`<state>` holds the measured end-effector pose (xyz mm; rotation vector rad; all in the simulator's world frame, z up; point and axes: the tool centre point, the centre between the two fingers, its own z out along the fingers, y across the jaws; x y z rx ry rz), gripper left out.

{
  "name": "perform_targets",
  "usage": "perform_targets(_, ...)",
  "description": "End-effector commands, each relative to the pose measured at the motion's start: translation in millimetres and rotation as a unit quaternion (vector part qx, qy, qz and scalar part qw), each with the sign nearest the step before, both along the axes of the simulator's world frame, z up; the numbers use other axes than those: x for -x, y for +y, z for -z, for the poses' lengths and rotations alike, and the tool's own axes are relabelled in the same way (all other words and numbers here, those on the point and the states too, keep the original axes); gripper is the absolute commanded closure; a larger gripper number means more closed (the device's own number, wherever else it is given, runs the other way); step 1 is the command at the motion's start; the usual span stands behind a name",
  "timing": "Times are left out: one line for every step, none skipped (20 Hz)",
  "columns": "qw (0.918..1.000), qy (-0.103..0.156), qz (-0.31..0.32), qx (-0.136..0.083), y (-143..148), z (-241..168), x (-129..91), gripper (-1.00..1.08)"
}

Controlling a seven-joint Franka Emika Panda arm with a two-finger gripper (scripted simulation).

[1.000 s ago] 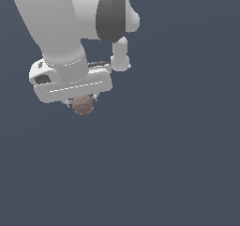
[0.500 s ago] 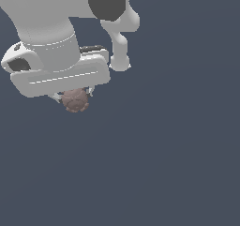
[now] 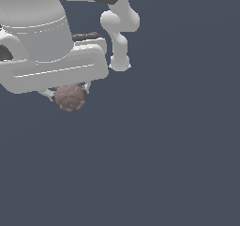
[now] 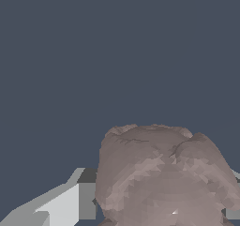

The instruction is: Pick up the object and move it to a goal position.

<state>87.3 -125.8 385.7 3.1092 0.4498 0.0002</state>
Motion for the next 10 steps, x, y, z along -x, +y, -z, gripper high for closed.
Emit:
perform_targets(1.0000,0.000,0.000,0.000,-0.2,-4.3,-2.5,1.08)
perform_targets(1.0000,0.000,0.000,0.000,-0.3,-5.4,-3.2,1.08)
perform_targets(1.0000,0.000,0.000,0.000,-0.4,-6.4,-3.8,1.08)
perform_targets(1.0000,0.000,0.000,0.000,-0.4,-7.2,-4.4,1.08)
perform_targets(1.0000,0.000,0.000,0.000,-0.5,-7.9,-4.8,1.08)
perform_targets(1.0000,0.000,0.000,0.000,-0.5,-8.4,-5.2,1.08)
perform_targets(1.0000,0.000,0.000,0.000,-0.5,-8.7,-5.5,1.08)
perform_targets(1.0000,0.000,0.000,0.000,-0.6,-8.9,-5.7,1.08)
perform_targets(1.0000,0.000,0.000,0.000,-0.6,-9.0,-5.8,1.08)
perform_targets(1.0000,0.000,0.000,0.000,-0.6,-9.0,-5.8,1.08)
